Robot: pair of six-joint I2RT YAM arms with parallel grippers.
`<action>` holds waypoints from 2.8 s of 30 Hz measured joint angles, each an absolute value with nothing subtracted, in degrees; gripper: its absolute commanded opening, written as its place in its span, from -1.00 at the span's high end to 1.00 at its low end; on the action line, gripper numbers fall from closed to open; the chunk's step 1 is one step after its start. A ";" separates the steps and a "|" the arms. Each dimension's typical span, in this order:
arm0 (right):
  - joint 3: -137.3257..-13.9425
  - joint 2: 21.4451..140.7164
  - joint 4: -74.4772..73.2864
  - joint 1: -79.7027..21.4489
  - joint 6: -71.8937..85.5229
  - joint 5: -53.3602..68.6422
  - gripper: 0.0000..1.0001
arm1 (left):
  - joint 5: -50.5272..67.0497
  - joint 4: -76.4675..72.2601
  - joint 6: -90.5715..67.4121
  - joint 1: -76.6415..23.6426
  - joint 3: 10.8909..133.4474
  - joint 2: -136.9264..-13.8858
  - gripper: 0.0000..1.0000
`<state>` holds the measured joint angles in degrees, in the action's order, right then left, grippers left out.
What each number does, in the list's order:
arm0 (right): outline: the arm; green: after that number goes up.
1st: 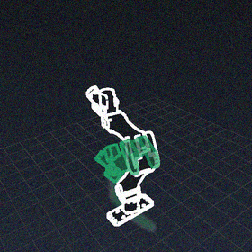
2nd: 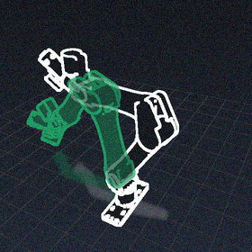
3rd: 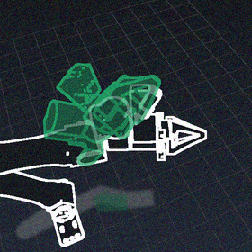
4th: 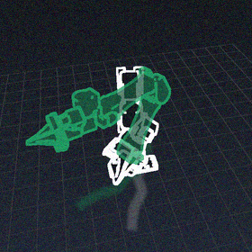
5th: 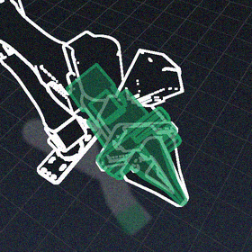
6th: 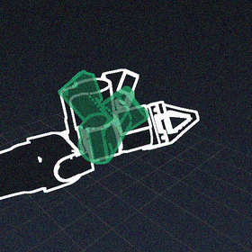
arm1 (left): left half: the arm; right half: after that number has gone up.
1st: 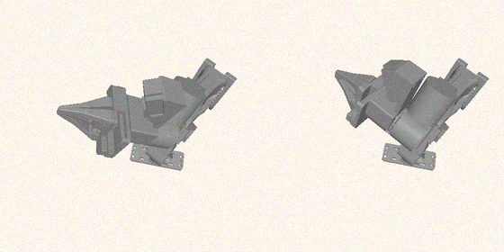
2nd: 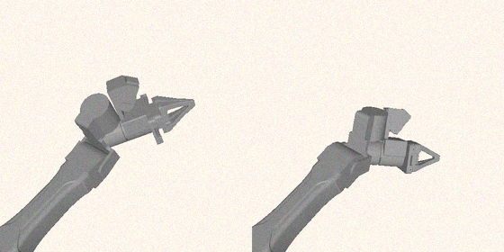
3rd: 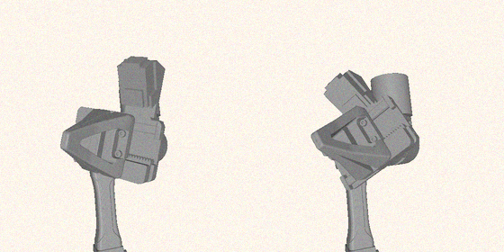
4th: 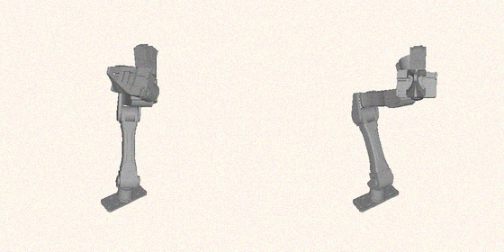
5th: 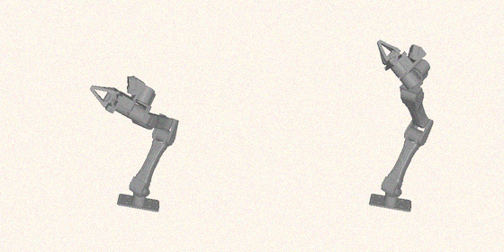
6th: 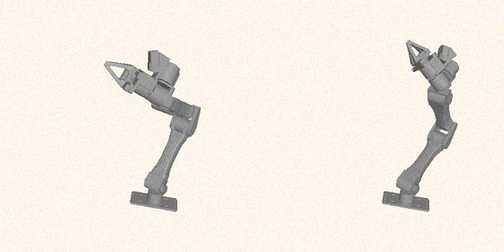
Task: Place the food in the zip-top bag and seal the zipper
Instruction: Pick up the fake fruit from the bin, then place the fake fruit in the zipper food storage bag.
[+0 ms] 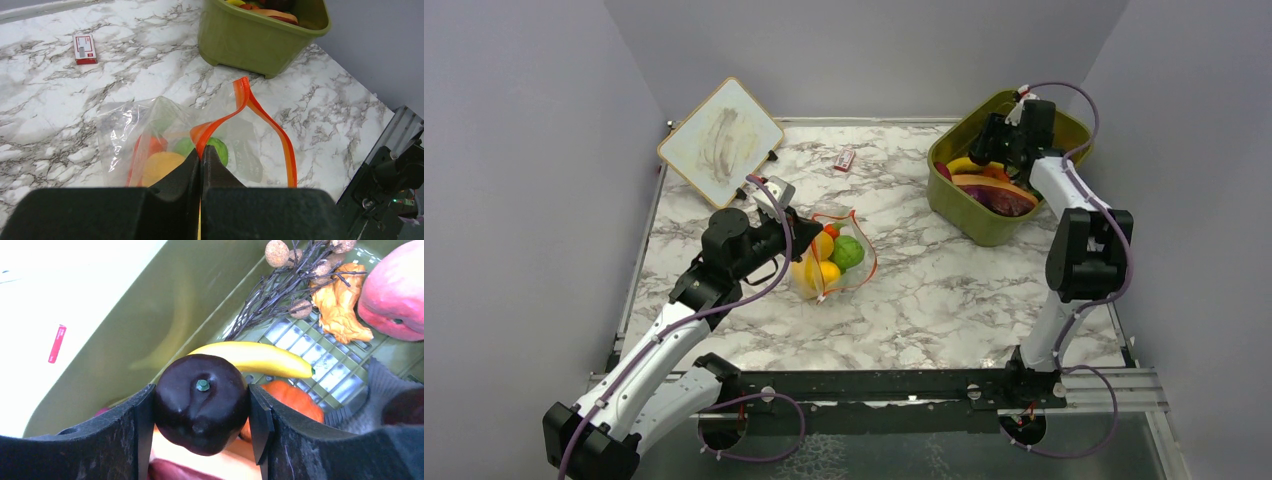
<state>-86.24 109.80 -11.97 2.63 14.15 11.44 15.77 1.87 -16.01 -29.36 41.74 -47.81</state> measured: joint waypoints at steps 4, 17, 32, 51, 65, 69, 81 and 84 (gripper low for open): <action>-83.79 105.34 -12.19 2.63 14.20 11.44 0.00 | 15.77 1.87 -16.01 -29.36 41.74 -47.81 1.00; -75.44 86.00 -15.16 -3.38 13.19 11.31 0.00 | 15.77 1.87 -16.12 -29.36 41.74 -47.81 1.00; -65.89 68.42 -16.69 -20.53 15.03 15.51 0.00 | 15.79 1.85 -16.40 -29.36 41.74 -49.25 1.00; -55.86 64.07 -5.32 -49.67 16.82 16.43 0.00 | 15.86 1.78 -16.62 -29.36 41.74 -49.65 1.00; -53.87 72.18 4.16 -51.86 9.26 11.38 -0.03 | 16.36 1.76 -16.80 -29.36 41.74 -49.93 1.00; -53.84 74.83 6.92 -52.10 6.09 9.56 -0.05 | 16.36 1.76 -16.80 -29.36 41.74 -49.93 1.00; -47.09 79.64 16.78 -52.18 -2.07 3.40 -0.08 | 17.12 1.78 -16.80 -29.36 41.74 -49.95 1.00; -46.06 81.17 19.44 -52.18 -3.49 2.85 -0.08 | 17.39 1.78 -16.80 -29.36 41.74 -49.95 1.00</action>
